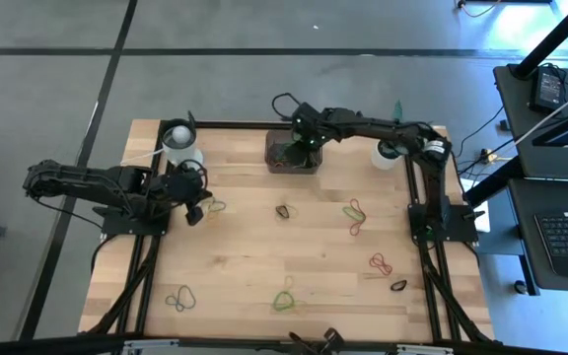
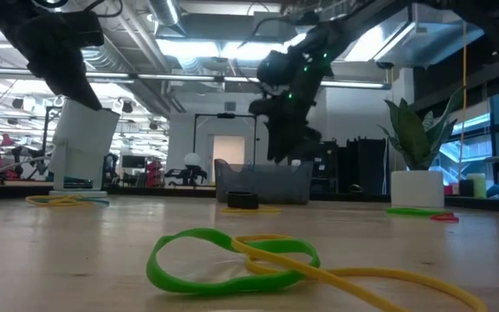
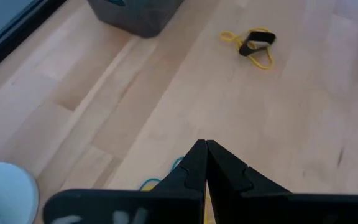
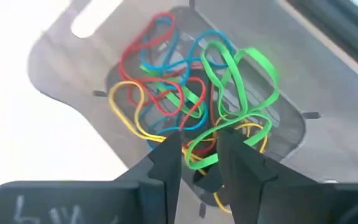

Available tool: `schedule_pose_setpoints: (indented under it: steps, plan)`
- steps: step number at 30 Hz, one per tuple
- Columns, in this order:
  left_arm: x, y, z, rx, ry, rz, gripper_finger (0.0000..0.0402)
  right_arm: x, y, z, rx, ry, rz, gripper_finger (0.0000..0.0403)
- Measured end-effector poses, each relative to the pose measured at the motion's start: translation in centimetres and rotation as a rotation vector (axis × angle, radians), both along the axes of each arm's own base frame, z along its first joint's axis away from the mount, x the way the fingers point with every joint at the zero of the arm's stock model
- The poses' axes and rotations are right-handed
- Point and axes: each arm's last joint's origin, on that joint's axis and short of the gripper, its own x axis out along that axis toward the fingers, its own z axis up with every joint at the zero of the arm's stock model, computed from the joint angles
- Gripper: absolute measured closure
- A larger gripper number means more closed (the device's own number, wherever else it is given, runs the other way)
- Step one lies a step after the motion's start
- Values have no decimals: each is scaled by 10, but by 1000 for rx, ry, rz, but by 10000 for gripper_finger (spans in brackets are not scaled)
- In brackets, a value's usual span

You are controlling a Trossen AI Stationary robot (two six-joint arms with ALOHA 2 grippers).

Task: Pick and place rubber bands into bin
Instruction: Put the blue rubber band into the bin

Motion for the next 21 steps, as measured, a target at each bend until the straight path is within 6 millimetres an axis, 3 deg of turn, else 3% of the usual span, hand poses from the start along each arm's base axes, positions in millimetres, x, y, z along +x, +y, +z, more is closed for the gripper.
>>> schedule_pose_setpoints:
  steps: [7,10,15,21]
  plan:
    - [0,-1,0,5,11,-42,398,-14,9,31,30,-30,-83,297]
    - [0,-1,0,-3,13,-61,398,-15,22,42,23,-36,-58,297]
    - [1,-2,0,-19,12,-98,398,-19,61,56,13,-87,4,297]
    - [2,-4,0,-51,4,-163,398,-50,120,51,28,-183,12,297]
